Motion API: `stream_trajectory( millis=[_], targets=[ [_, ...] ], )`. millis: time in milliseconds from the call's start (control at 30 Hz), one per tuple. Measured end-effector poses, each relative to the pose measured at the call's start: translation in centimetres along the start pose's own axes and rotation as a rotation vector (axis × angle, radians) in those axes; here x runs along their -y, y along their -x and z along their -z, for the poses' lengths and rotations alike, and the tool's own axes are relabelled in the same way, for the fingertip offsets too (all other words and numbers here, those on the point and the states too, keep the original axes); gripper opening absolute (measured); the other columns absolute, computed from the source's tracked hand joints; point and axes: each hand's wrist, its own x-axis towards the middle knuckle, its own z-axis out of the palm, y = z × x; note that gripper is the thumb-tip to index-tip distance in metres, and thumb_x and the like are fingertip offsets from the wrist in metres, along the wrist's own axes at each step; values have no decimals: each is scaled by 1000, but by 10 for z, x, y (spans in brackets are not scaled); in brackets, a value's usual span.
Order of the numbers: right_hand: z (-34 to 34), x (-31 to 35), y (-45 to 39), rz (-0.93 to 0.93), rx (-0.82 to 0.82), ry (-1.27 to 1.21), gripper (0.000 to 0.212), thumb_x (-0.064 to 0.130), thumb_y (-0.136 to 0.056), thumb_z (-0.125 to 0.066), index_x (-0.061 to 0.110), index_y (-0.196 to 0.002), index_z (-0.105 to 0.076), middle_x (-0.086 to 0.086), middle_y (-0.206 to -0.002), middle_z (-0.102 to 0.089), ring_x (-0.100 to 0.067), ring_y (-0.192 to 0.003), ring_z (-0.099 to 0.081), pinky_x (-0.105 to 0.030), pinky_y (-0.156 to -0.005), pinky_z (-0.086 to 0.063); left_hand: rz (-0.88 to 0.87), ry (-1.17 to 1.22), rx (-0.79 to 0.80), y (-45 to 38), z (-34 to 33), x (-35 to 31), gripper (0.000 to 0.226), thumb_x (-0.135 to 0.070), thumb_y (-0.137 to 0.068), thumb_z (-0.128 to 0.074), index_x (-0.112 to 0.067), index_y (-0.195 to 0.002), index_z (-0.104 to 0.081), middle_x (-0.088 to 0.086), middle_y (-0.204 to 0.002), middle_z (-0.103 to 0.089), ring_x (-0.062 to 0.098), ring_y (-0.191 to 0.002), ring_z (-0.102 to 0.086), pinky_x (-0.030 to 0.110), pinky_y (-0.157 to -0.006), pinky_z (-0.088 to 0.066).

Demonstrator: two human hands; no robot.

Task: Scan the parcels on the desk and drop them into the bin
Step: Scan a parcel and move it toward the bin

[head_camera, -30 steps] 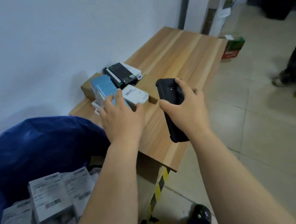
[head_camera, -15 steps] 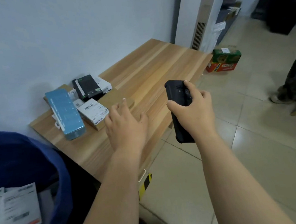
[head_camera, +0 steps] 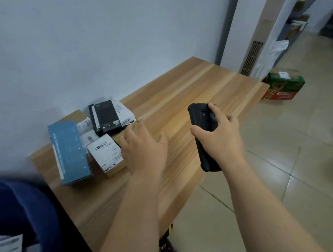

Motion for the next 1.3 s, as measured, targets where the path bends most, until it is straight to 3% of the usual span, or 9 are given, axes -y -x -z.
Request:
stream_trajectory(
  millis=[367, 500, 733, 967, 1300],
  targets=[
    [-76, 47, -88, 83, 253, 46, 75, 51, -78, -67, 52, -146, -34, 10, -134, -36, -16, -103, -56, -38, -88, -48, 193, -53, -95, -93, 5, 15, 69, -49, -95, -51, -22, -154, -27, 8, -154, -26, 30, -139, -23, 45, -113, -25],
    [-113, 61, -116, 168, 412, 51, 75, 48, -81, -68, 50, -148, -33, 7, -136, -33, -15, -102, -53, -33, -79, -42, 336, -72, -169, -108, 3, 33, 70, -50, -94, -52, -21, -153, -27, 11, -152, -28, 32, -138, -25, 47, -113, -30],
    [-162, 80, -147, 342, 687, 98, 74, 46, -82, -68, 44, -148, -36, 3, -138, -36, -19, -109, -52, -32, -78, -40, 649, -98, -251, -109, -9, 48, 72, -51, -95, -49, -22, -154, -20, 10, -157, -21, 32, -141, -20, 45, -114, -25],
    [-199, 66, -165, 399, 808, 198, 75, 50, -84, -67, 45, -150, -33, 3, -137, -37, -15, -102, -49, -32, -76, -40, 819, -132, -188, -123, -45, 62, 81, -57, -91, -55, -23, -154, -19, 10, -155, -22, 31, -138, -22, 43, -113, -25],
    [-241, 6, -177, 280, 875, 276, 76, 49, -84, -68, 45, -150, -32, 4, -137, -34, -18, -107, -53, -36, -80, -49, 939, -146, -24, -133, -107, 102, 102, -64, -80, -66, -20, -155, -11, 15, -157, -15, 35, -140, -22, 45, -113, -27]
  ],
)
